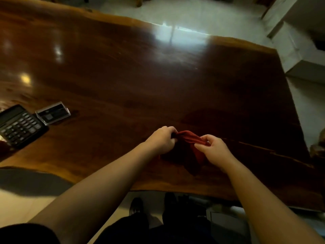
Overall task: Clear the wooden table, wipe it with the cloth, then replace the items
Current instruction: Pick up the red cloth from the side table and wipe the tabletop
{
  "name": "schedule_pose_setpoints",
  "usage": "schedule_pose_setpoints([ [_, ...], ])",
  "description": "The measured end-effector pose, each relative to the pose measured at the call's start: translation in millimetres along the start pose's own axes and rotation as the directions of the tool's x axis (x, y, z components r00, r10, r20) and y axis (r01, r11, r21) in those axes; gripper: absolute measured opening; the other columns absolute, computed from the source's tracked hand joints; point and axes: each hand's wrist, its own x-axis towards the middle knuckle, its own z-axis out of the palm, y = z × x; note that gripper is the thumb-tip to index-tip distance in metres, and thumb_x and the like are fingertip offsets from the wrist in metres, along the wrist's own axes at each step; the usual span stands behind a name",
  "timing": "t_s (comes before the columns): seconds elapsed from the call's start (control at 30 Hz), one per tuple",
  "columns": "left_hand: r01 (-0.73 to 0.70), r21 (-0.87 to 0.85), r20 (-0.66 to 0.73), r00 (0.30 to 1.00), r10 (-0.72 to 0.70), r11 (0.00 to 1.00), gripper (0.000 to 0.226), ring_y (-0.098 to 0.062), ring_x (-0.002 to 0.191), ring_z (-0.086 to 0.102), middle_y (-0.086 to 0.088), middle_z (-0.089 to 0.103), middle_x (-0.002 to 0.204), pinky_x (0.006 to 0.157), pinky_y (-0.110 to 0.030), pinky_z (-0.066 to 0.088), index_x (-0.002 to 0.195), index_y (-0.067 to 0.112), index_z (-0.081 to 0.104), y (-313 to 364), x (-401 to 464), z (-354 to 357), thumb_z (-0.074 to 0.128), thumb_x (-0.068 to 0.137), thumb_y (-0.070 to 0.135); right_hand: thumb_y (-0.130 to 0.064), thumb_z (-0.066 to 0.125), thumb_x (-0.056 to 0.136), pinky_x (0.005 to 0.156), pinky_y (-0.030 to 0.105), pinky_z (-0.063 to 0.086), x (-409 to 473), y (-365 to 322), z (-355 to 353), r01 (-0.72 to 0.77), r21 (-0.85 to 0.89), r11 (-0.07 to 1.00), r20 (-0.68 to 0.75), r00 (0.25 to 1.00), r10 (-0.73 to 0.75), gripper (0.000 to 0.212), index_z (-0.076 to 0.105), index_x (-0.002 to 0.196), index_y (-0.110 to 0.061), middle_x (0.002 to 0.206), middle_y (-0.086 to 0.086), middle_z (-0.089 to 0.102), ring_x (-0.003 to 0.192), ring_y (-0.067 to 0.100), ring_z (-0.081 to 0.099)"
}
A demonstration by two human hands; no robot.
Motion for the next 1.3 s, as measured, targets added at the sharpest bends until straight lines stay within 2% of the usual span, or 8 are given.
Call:
schedule_pose_setpoints([
  [0.23,0.183,-0.066,-0.026,0.982,-0.185,0.981,0.034,-0.013,0.091,0.063,-0.001,0.063,0.118,0.073,-0.029,0.056,0.129,0.024,0.058,4.8,54.9,13.5,0.055,0.095,0.019,-0.026,0.074,0.090,0.074,0.035,0.062,92.0,11.0,-21.5,-0.026,-0.065,0.998,0.109,0.993,0.033,0.016,0.067,0.103,-0.028,0.096,-0.001,0.075,0.076,0.010,0.074],
  [0.43,0.328,0.004,-0.253,0.914,-0.317,0.944,0.065,-0.027,0.130,0.049,-0.008,0.044,0.146,0.107,-0.043,0.044,0.150,0.022,0.040,-21.0,64.2,24.8,0.067,0.092,0.033,-0.023,0.063,0.096,0.098,0.042,0.049,148.3,30.7,-7.4,0.136,-0.373,0.918,-0.032,0.987,-0.159,0.054,0.040,0.145,-0.019,0.143,0.009,0.050,0.129,0.027,0.049],
  [0.53,0.384,0.114,-0.358,0.876,-0.323,0.916,0.073,-0.027,0.139,0.040,-0.008,0.041,0.151,0.109,-0.048,0.041,0.152,0.021,0.037,-50.4,40.8,28.4,0.069,0.090,0.041,-0.025,0.058,0.099,0.114,0.046,0.035,149.2,41.2,13.6,0.322,-0.392,0.862,0.012,0.939,-0.345,0.050,0.044,0.145,-0.015,0.152,0.010,0.044,0.147,0.026,0.027],
  [0.63,0.458,0.224,-0.417,0.843,-0.340,0.861,0.083,-0.030,0.148,0.025,-0.009,0.034,0.158,0.111,-0.053,0.038,0.154,0.022,0.031,-79.1,9.4,35.7,0.066,0.087,0.057,-0.046,0.054,0.098,0.123,0.048,0.012,140.2,56.2,38.4,0.401,-0.481,0.780,0.137,0.913,-0.385,0.066,0.030,0.156,-0.023,0.166,0.006,0.023,0.154,0.025,0.004],
  [0.73,0.547,0.276,-0.431,0.805,-0.407,0.791,0.100,-0.031,0.153,0.009,-0.009,0.021,0.165,0.116,-0.057,0.026,0.157,0.026,0.020,-106.1,-20.9,41.3,0.056,0.080,0.078,-0.069,0.037,0.094,0.117,0.049,-0.016,141.3,71.0,62.2,0.428,-0.627,0.651,0.223,0.899,-0.377,0.079,0.009,0.159,-0.034,0.169,0.004,0.004,0.153,0.026,-0.012],
  [0.8,0.579,0.294,-0.440,0.788,-0.431,0.760,0.112,-0.031,0.154,0.002,-0.009,0.014,0.167,0.117,-0.060,0.020,0.158,0.028,0.013,-126.1,-40.4,43.6,0.043,0.072,0.092,-0.076,0.024,0.091,0.114,0.051,-0.024,144.3,79.1,75.4,0.420,-0.692,0.587,0.225,0.898,-0.377,0.083,-0.001,0.159,-0.035,0.170,0.004,-0.005,0.151,0.026,-0.022],
  [0.93,0.609,0.331,-0.469,0.769,-0.434,0.721,0.126,-0.032,0.154,-0.002,-0.009,0.009,0.168,0.118,-0.063,0.013,0.159,0.029,0.007,-166.1,-74.3,46.6,0.024,0.060,0.105,-0.075,0.014,0.093,0.116,0.053,-0.023,146.8,87.9,90.5,0.376,-0.792,0.482,0.167,0.892,-0.421,0.080,-0.002,0.159,-0.033,0.169,0.006,-0.004,0.151,0.028,-0.021],
  [1.3,0.514,0.382,-0.521,0.806,-0.280,0.768,0.118,-0.034,0.154,0.001,-0.012,0.013,0.167,0.119,-0.064,0.005,0.161,0.024,0.015,-215.7,-114.3,66.8,0.037,0.071,0.097,-0.073,0.018,0.094,0.118,0.053,-0.017,175.0,52.2,125.0,0.442,-0.788,0.429,0.190,0.837,-0.513,0.075,0.010,0.159,-0.036,0.169,0.004,0.008,0.153,0.024,-0.012],
])
